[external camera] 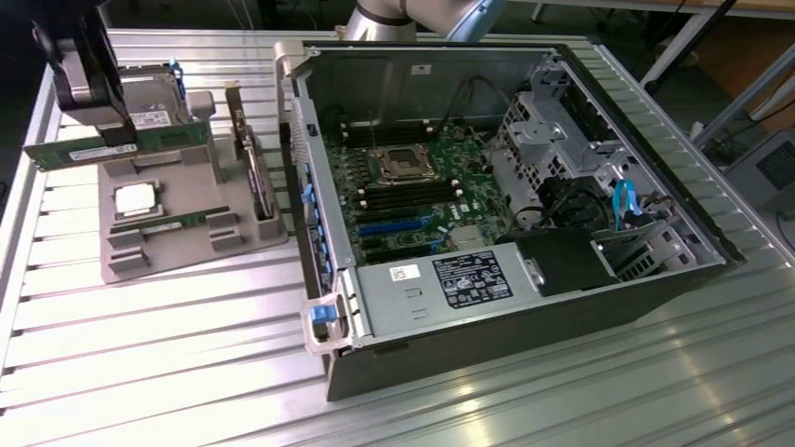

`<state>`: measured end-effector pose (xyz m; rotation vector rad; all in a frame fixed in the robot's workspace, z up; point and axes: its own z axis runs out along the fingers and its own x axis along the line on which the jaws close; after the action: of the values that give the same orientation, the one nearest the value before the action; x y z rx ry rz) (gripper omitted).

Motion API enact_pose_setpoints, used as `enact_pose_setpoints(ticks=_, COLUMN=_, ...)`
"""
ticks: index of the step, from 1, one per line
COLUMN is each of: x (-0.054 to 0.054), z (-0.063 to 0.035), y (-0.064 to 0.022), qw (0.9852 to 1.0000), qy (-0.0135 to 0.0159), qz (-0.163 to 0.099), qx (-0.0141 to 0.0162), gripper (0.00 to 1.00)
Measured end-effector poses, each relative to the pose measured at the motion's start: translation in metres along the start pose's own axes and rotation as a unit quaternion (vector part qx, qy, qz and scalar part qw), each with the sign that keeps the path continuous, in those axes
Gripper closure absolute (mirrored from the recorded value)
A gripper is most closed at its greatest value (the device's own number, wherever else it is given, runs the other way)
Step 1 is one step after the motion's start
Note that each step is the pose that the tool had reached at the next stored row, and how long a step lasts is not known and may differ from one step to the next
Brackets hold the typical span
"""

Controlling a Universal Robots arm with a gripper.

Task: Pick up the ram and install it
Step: 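Pick up the ram and move it above insertion slot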

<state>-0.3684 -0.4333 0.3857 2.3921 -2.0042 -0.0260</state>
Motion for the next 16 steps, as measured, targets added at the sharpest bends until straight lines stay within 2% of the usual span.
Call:
enact_pose_setpoints(ticks=2, x=0.000, z=-0.0140, y=0.0004, qw=1.0000, qy=0.0000, qz=0.000, qx=0.0000, gripper=0.87)
enact_pose_setpoints(ticks=4, x=0.000, z=-0.0203, y=0.0006, qw=1.0000, qy=0.0000, qz=0.000, qx=0.0001, gripper=0.87)
enact_pose_setpoints(ticks=7, x=0.000, z=-0.0352, y=0.0009, qw=1.0000, qy=0.0000, qz=0.000, qx=0.0000, gripper=0.87)
enact_pose_setpoints(ticks=13, x=0.000, z=-0.0365, y=0.0003, qw=1.0000, qy=0.0001, qz=0.000, qx=-0.0001, gripper=0.87)
enact_pose_setpoints(ticks=15, x=0.001, z=-0.0365, y=-0.0047, qw=1.0000, qy=0.0004, qz=0.000, qx=-0.0001, gripper=0.87)
enact_pose_setpoints(ticks=16, x=0.003, z=-0.0368, y=-0.0140, qw=1.0000, qy=0.0011, qz=0.000, qx=-0.0002, gripper=0.87)
